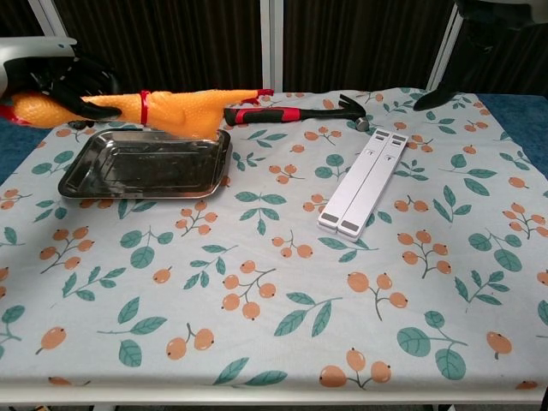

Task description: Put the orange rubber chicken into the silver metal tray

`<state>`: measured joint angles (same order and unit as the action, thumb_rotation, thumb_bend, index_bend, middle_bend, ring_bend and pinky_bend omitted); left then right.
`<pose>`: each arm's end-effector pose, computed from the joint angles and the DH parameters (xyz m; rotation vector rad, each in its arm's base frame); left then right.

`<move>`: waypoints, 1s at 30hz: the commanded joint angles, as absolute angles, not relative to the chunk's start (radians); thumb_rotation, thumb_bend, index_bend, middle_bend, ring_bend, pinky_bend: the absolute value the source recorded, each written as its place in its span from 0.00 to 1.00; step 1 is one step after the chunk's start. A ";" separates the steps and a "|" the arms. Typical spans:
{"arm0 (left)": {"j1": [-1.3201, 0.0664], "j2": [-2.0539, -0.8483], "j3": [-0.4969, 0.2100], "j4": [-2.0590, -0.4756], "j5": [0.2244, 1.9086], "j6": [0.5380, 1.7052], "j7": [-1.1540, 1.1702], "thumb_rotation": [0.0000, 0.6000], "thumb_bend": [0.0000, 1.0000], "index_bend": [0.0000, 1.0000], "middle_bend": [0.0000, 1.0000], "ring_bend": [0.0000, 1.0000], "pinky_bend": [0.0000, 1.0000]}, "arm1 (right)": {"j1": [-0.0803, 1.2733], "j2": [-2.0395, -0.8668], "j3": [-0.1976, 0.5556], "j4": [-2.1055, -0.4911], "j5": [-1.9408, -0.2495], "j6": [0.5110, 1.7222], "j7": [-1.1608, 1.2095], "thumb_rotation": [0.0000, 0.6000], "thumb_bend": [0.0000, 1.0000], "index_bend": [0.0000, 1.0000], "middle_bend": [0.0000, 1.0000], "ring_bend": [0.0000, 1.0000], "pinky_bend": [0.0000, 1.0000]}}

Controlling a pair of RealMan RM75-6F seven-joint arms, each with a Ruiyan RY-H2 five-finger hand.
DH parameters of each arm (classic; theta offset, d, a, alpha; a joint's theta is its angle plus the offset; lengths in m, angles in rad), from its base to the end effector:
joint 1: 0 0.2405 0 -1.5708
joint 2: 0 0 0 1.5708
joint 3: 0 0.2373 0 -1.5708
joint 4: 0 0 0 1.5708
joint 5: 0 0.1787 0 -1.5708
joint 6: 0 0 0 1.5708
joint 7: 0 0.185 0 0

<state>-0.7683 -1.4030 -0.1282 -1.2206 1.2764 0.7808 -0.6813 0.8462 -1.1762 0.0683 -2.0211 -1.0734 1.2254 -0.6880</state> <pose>-0.1895 0.4044 0.0474 -1.5658 -1.5913 -1.1578 -0.0612 -0.3255 0.0963 1.9182 -0.5532 0.9160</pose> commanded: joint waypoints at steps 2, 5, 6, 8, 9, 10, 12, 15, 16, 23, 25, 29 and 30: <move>-0.761 -1.493 -0.133 -1.098 1.257 0.780 -0.632 1.00 0.64 0.72 0.73 0.50 0.48 | 0.810 -1.143 0.058 -2.023 -1.101 1.242 -0.663 1.00 0.00 0.00 0.00 0.02 0.11; -0.752 -1.533 -0.135 -1.048 1.252 0.789 -0.609 1.00 0.62 0.70 0.68 0.45 0.46 | 0.789 -1.125 0.060 -2.019 -1.113 1.249 -0.646 1.00 0.00 0.00 0.00 0.02 0.11; -0.748 -1.546 -0.136 -1.030 1.253 0.795 -0.599 1.00 0.61 0.70 0.67 0.43 0.45 | 0.782 -1.119 0.061 -2.017 -1.115 1.249 -0.640 1.00 0.00 0.00 0.00 0.02 0.11; -0.745 -1.561 -0.133 -1.006 1.257 0.796 -0.585 1.00 0.61 0.69 0.63 0.41 0.44 | 0.773 -1.115 0.063 -2.012 -1.119 1.248 -0.631 1.00 0.00 0.00 0.00 0.02 0.11; -0.743 -1.568 -0.131 -0.995 1.260 0.793 -0.582 1.00 0.61 0.67 0.59 0.38 0.42 | 0.767 -1.113 0.064 -2.008 -1.122 1.246 -0.627 1.00 0.00 0.00 0.00 0.02 0.11; -0.741 -1.571 -0.131 -0.989 1.262 0.792 -0.584 1.00 0.60 0.65 0.55 0.35 0.40 | 0.763 -1.112 0.065 -2.005 -1.124 1.244 -0.624 1.00 0.00 0.00 0.00 0.02 0.11; -0.736 -1.576 -0.130 -0.979 1.263 0.785 -0.582 1.00 0.53 0.53 0.44 0.26 0.35 | 0.755 -1.110 0.066 -1.997 -1.127 1.240 -0.618 1.00 0.00 0.00 0.00 0.02 0.10; -0.727 -1.581 -0.137 -0.975 1.258 0.790 -0.575 1.00 0.37 0.37 0.29 0.18 0.29 | 0.747 -1.107 0.074 -1.988 -1.127 1.233 -0.611 1.00 0.00 0.00 0.00 0.02 0.10; -0.724 -1.584 -0.139 -0.974 1.258 0.794 -0.572 1.00 0.33 0.33 0.26 0.16 0.28 | 0.745 -1.107 0.076 -1.987 -1.127 1.232 -0.610 1.00 0.00 0.00 0.00 0.02 0.10; -0.701 -1.605 -0.157 -0.966 1.235 0.804 -0.552 1.00 0.18 0.20 0.16 0.11 0.21 | 0.719 -1.095 0.084 -1.984 -1.139 1.236 -0.607 1.00 0.00 0.00 0.00 0.02 0.11; -0.694 -1.613 -0.165 -0.963 1.229 0.817 -0.538 1.00 0.14 0.18 0.14 0.10 0.19 | 0.708 -1.092 0.086 -1.980 -1.146 1.243 -0.603 1.00 0.00 0.00 0.00 0.02 0.10; -0.687 -1.622 -0.177 -0.962 1.221 0.831 -0.511 1.00 0.08 0.15 0.13 0.10 0.18 | 0.689 -1.085 0.089 -1.977 -1.153 1.247 -0.590 1.00 0.00 0.00 0.00 0.02 0.10; -0.685 -1.620 -0.179 -0.968 1.221 0.831 -0.504 1.00 0.07 0.15 0.13 0.10 0.18 | 0.683 -1.081 0.089 -1.976 -1.155 1.249 -0.586 1.00 0.00 0.00 0.00 0.02 0.10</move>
